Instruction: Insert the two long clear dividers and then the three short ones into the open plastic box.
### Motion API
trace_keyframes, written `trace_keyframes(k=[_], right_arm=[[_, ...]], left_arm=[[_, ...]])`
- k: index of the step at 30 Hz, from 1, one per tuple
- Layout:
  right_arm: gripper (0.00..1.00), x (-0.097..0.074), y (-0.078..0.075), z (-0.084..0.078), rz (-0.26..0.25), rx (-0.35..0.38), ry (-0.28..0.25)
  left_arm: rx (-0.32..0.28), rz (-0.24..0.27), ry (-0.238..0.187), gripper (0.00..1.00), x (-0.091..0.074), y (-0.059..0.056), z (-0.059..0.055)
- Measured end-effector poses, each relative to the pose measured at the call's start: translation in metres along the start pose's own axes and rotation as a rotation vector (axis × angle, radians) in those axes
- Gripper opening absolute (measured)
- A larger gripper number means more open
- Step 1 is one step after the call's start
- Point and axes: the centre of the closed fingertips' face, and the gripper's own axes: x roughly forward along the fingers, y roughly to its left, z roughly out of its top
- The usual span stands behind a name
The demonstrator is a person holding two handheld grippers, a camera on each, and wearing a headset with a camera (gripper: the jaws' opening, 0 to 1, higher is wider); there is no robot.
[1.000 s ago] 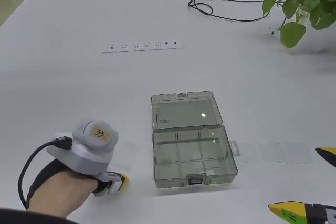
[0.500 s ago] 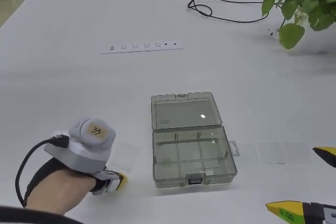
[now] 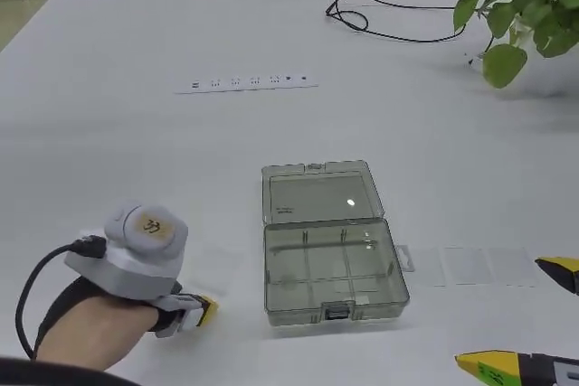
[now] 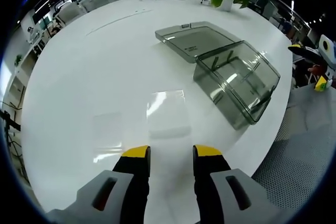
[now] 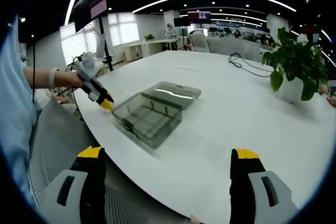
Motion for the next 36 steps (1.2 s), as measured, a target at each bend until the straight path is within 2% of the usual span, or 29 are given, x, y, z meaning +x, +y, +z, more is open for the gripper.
trace_keyframes(k=[3,4,6,11,13,14,20,22,27,30,36], right_arm=[[0.99,0.001,0.001,0.002,0.008,0.009,-0.004],[0.99,0.001,0.001,0.002,0.010,0.014,-0.004],[0.97,0.001,0.002,0.003,0.017,0.034,0.001],[0.97,0.002,0.003,0.007,0.020,0.048,-0.014],[0.97,0.003,0.003,0.009,0.022,0.049,-0.020],[0.97,0.003,0.003,0.010,0.022,0.051,-0.022],[0.97,0.005,0.006,0.020,0.037,0.079,-0.061],[0.96,0.006,0.006,0.024,0.041,0.097,-0.071],[0.91,0.011,0.009,0.035,0.065,0.147,-0.091],[0.85,0.014,0.015,0.044,0.099,0.172,-0.107],[0.83,0.023,0.020,0.060,0.113,0.185,-0.120]], left_arm=[[-0.011,-0.003,-0.035,0.30,-0.003,0.001,0.005],[-0.019,-0.002,-0.032,0.30,-0.004,0.002,0.004],[-0.033,-0.011,-0.065,0.30,-0.006,0.001,0.009],[-0.051,-0.018,-0.102,0.30,-0.013,0.001,0.015],[-0.062,-0.025,-0.131,0.30,-0.017,0.000,0.020],[-0.063,-0.025,-0.130,0.30,-0.019,0.000,0.020],[-0.071,-0.037,-0.189,0.30,-0.032,-0.004,0.032],[-0.072,-0.046,-0.222,0.30,-0.039,-0.009,0.039],[-0.055,-0.056,-0.262,0.30,-0.047,-0.016,0.050],[-0.046,-0.070,-0.294,0.30,-0.052,-0.027,0.060],[-0.025,-0.094,-0.341,0.30,-0.057,-0.045,0.072]])
